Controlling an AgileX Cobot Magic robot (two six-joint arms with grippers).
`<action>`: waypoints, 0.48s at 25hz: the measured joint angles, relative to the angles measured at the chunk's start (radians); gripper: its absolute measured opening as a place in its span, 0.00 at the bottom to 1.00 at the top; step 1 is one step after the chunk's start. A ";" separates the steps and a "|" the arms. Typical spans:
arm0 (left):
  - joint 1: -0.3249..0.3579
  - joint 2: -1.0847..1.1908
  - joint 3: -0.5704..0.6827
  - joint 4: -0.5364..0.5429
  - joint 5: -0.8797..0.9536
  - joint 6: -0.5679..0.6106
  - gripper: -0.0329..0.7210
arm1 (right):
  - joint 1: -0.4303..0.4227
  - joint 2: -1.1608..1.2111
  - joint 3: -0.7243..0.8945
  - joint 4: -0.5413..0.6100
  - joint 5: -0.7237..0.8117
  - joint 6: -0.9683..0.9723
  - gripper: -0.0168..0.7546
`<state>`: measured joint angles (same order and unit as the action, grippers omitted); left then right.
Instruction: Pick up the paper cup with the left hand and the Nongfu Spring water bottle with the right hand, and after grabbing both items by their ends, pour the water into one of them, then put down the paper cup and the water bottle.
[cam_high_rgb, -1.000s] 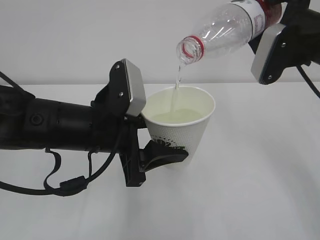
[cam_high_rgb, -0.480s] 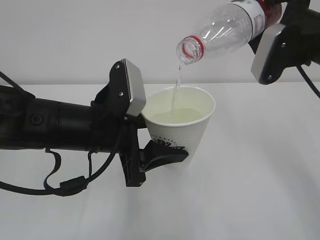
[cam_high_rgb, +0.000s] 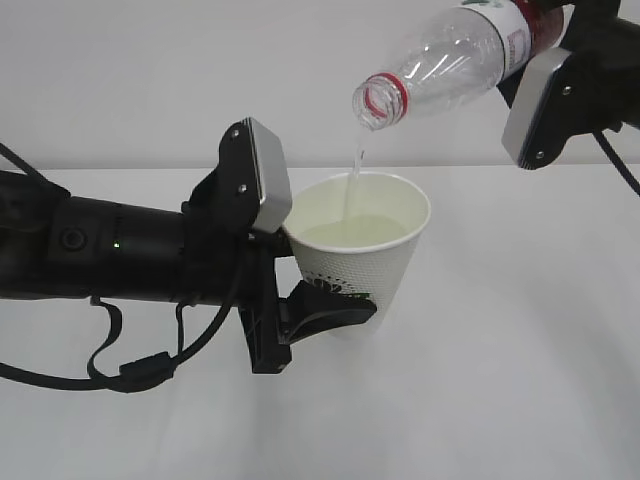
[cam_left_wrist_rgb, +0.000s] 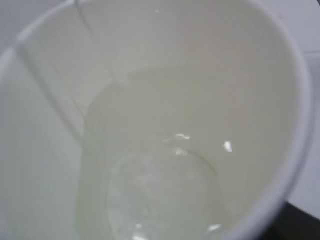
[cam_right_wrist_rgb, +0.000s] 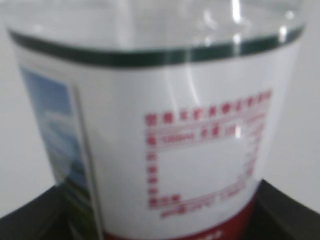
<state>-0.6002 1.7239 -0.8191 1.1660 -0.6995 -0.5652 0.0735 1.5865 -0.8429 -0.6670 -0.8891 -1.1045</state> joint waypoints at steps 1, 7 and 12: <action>0.000 0.000 0.000 0.000 0.000 0.000 0.68 | 0.000 0.000 0.000 0.000 0.000 0.000 0.70; 0.000 0.000 0.000 0.000 0.000 0.000 0.68 | 0.000 0.000 0.000 0.000 0.000 -0.006 0.70; 0.000 0.000 0.000 0.000 0.000 0.000 0.68 | 0.000 0.000 0.000 0.000 0.000 -0.008 0.70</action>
<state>-0.6002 1.7239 -0.8191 1.1660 -0.6995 -0.5652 0.0735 1.5865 -0.8429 -0.6670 -0.8891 -1.1122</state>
